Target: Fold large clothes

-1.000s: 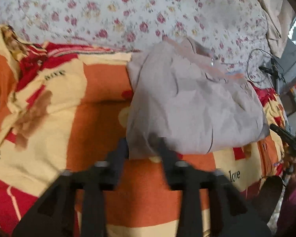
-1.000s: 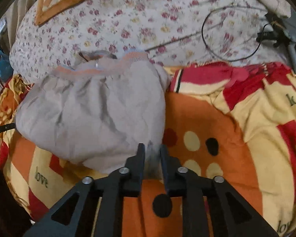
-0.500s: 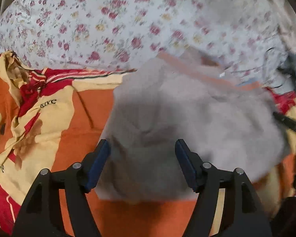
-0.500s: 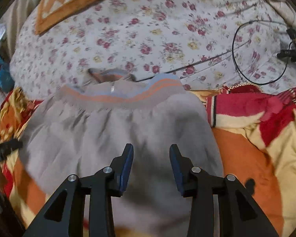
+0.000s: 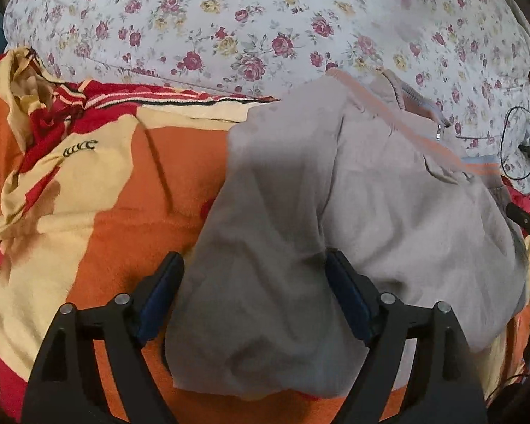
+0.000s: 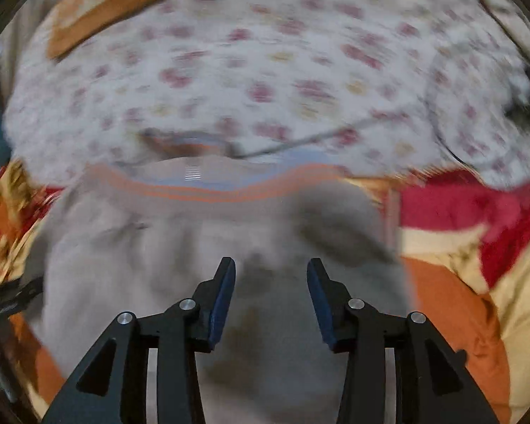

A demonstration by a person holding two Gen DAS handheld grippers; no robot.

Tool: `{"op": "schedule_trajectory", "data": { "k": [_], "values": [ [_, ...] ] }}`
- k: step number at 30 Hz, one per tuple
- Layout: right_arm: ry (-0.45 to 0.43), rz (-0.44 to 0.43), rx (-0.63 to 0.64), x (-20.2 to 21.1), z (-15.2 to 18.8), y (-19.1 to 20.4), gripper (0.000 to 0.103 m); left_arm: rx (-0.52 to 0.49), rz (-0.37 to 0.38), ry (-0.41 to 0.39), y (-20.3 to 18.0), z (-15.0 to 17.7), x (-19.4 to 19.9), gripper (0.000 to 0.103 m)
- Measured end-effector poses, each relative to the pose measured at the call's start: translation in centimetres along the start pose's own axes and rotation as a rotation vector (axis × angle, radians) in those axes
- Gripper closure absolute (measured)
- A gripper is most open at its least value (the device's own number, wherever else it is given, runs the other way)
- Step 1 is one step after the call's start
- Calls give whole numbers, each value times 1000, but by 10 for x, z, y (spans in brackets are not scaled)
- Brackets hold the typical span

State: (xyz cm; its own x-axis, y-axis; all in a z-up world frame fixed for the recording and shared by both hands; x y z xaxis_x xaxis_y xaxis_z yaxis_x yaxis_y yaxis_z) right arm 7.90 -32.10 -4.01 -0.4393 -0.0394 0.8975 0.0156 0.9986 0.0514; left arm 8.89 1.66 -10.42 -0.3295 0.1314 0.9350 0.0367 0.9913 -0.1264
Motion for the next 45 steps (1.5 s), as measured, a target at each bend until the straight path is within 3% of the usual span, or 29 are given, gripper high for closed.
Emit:
{"op": "schedule_trajectory", "data": {
  "k": [5, 10, 15, 22, 28, 32, 37, 42, 45],
  "values": [
    [48, -16, 81, -42, -14, 51, 58, -8, -2, 3, 0, 1, 1, 20],
    [88, 52, 74, -94, -31, 59, 58, -2, 19, 15, 1, -2, -1, 19],
    [116, 58, 43, -82, -37, 59, 58, 5, 18, 25, 1, -2, 0, 20],
    [29, -49, 111, -37, -36, 99, 49, 24, 23, 29, 1, -1, -1, 19],
    [98, -58, 133, -87, -52, 138, 47, 16, 8, 26, 0, -1, -1, 19],
    [144, -11, 139, -115, -59, 145, 44, 4, -3, 24, -3, -2, -1, 19],
    [144, -46, 154, -86, -56, 142, 46, 7, 3, 36, -1, -1, -2, 19],
    [123, -62, 174, -41, -24, 119, 43, 2, -6, 32, -1, 0, -2, 19],
    [119, -66, 164, -34, 1, 108, 41, 0, -14, 27, -2, 0, -3, 18]
  ]
}}
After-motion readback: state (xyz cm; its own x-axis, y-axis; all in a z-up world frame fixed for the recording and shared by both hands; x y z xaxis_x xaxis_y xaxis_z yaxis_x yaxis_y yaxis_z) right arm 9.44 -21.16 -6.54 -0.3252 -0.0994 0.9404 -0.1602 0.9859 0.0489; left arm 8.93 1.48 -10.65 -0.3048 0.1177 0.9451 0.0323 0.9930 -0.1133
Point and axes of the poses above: each gripper's, at about its wrist camera, not at the fingertips, and x roughly against the way its jaws point, y to its left, z to its underside, the point moved 4 cm from there along -x, roughly the way its jaws point, and after that the axes turned 12 degrees about y, right-handed, at the moved point
